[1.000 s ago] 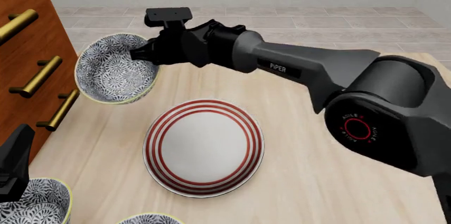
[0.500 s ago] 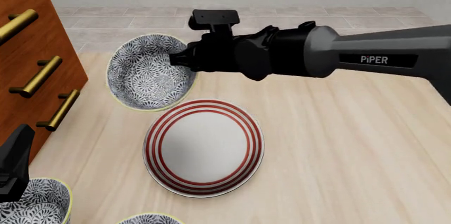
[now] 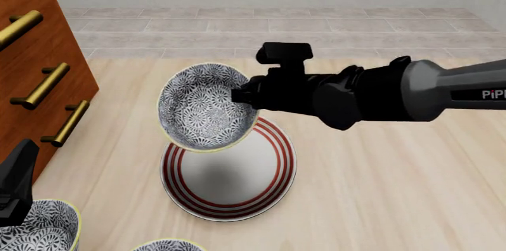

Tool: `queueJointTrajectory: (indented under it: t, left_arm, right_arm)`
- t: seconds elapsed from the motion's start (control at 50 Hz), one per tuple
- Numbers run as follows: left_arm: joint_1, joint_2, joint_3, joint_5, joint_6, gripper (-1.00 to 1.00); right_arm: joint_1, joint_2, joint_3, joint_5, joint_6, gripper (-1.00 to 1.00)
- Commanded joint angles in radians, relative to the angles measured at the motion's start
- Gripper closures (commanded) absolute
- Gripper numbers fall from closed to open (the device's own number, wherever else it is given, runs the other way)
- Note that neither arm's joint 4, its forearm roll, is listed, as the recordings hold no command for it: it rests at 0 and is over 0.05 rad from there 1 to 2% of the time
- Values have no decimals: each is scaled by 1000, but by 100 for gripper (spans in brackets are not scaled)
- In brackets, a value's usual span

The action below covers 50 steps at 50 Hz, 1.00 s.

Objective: Pick up the bowl and put it in the front on the plate.

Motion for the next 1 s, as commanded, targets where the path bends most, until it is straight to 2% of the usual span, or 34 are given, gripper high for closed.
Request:
queueJointTrajectory:
  t: [0.02, 0.18, 0.54, 0.9, 0.92, 1.0]
  left_arm:
    - [0, 0, 0, 0, 0, -100]
    - [0, 0, 0, 0, 0, -100]
    - [0, 0, 0, 0, 0, -100]
    - [0, 0, 0, 0, 0, -100]
    - [0, 0, 0, 0, 0, -100]
    - [0, 0, 0, 0, 0, -100]
  right_arm:
    - [-13, -57, 112, -56, 23, 100]
    - [-11, -50, 169, -96, 32, 100]
    - [-16, 23, 214, -167, 45, 100]
    - [-10, 53, 209, -172, 46, 100]
    - [-12, 52, 206, -169, 43, -100]
    - [-9, 54, 199, -163, 42, -100]
